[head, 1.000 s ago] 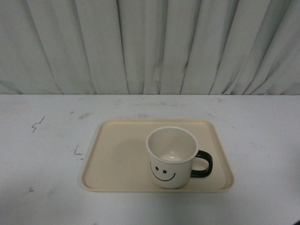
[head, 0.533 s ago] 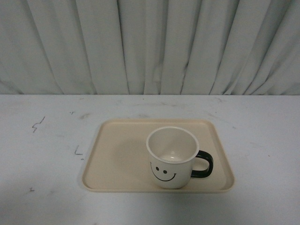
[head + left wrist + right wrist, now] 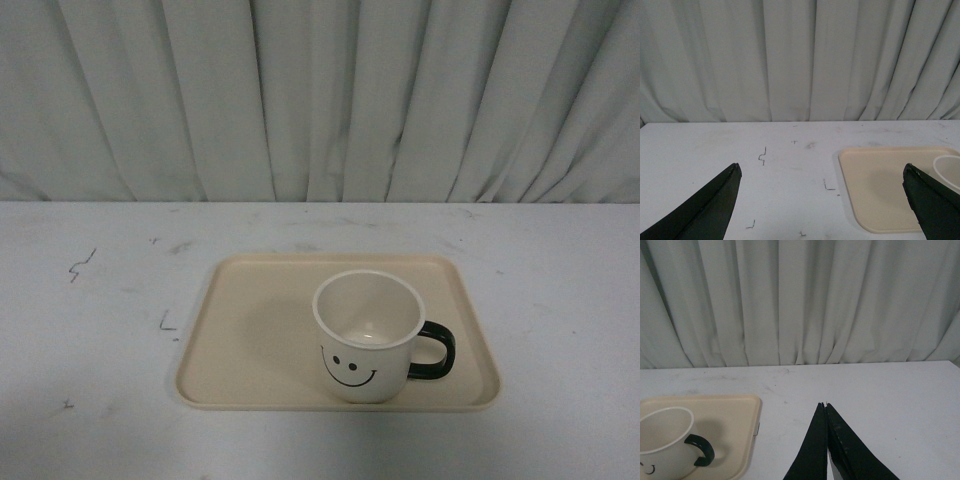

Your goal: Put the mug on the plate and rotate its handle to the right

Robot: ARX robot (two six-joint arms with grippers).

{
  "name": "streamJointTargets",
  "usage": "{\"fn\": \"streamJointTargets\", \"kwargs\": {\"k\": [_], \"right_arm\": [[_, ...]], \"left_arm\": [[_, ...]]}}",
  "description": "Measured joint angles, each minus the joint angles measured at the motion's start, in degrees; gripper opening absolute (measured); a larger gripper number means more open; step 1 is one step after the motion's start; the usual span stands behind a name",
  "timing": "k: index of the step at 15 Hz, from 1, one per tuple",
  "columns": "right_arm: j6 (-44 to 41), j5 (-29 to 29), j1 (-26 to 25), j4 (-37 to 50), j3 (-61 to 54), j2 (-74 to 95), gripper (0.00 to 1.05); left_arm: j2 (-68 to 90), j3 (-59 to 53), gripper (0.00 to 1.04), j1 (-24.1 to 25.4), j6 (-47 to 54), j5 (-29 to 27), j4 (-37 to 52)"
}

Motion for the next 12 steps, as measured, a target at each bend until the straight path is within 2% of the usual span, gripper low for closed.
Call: {"fn": "streamJointTargets", "kwargs": {"k": [11,12], "right_arm": [[0.0,-0.02,0.0,-14.71,0.0,-14.43,0.02],[0.0,-0.15,0.0,-23.58,0.0,-20.57,0.02]], "left_arm": [[0.0,0.0,0.98,0.0,0.0,0.0,0.0],[0.0,0.0,0.98,0.0,0.0,-0.02,0.0]]}}
